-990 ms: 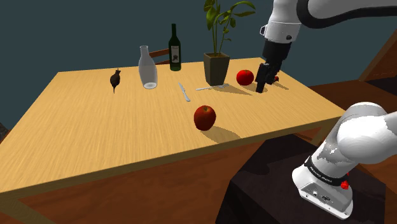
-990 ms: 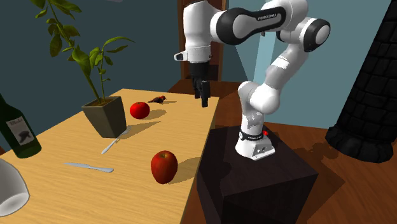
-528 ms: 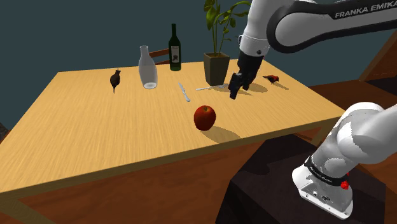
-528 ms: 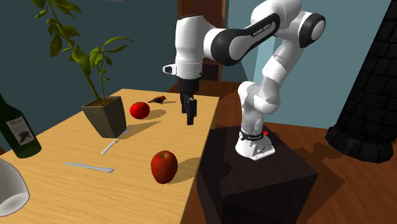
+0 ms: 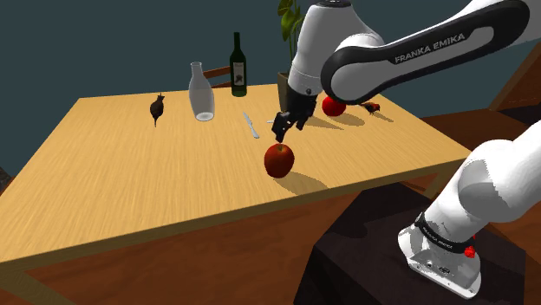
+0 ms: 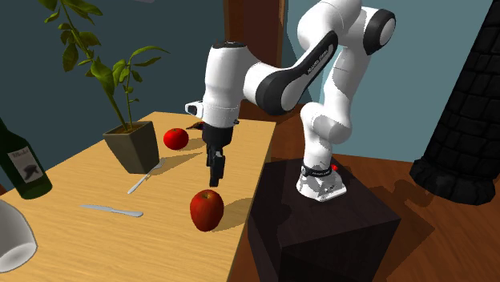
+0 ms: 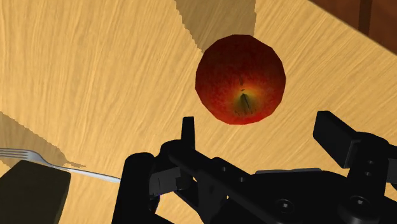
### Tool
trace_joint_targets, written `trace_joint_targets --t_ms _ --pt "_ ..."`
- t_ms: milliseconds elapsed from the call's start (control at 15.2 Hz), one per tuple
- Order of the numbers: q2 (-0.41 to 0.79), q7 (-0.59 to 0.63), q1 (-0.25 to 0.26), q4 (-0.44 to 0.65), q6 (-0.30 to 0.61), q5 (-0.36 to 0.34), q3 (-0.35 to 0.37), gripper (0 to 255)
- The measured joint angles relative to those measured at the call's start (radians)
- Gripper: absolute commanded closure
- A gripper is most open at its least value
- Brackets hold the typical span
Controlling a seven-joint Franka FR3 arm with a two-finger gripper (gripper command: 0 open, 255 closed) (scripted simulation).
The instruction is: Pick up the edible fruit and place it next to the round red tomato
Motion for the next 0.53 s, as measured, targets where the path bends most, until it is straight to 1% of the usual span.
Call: trace_joint_targets --t_ms 132,528 --pt "0.033 0.027 -0.007 0.012 0.031 -0.022 0.017 0" --pt "0.093 0.052 -0.022 -0.015 0.119 -0.055 0.03 0"
